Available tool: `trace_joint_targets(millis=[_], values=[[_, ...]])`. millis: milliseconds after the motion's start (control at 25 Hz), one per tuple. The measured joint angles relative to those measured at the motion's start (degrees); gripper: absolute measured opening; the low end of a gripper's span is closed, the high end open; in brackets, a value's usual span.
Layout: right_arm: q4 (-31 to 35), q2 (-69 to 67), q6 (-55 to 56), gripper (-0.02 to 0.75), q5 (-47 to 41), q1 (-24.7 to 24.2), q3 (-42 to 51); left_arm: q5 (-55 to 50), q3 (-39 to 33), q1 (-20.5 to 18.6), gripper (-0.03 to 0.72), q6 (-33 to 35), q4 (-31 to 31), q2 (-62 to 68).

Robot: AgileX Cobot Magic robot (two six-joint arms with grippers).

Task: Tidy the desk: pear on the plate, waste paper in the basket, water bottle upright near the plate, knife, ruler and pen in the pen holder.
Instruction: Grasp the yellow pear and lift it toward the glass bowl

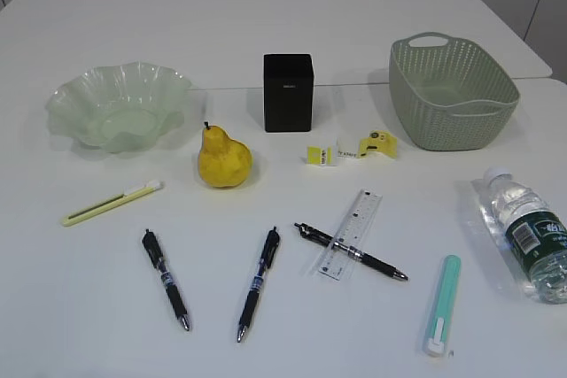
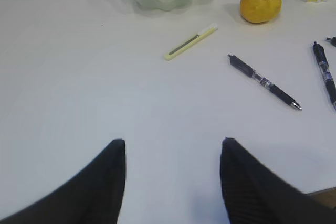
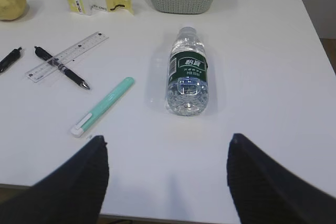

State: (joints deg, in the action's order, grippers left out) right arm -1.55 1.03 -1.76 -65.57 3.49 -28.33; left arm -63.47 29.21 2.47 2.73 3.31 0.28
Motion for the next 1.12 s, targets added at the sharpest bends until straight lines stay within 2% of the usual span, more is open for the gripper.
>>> trace_joint_targets(millis=[1120], values=[[0.21, 0.00, 0.00, 0.554, 0.00, 0.00, 0.00, 0.00, 0.00, 0.00, 0.402, 0.00, 0.00, 0.00]])
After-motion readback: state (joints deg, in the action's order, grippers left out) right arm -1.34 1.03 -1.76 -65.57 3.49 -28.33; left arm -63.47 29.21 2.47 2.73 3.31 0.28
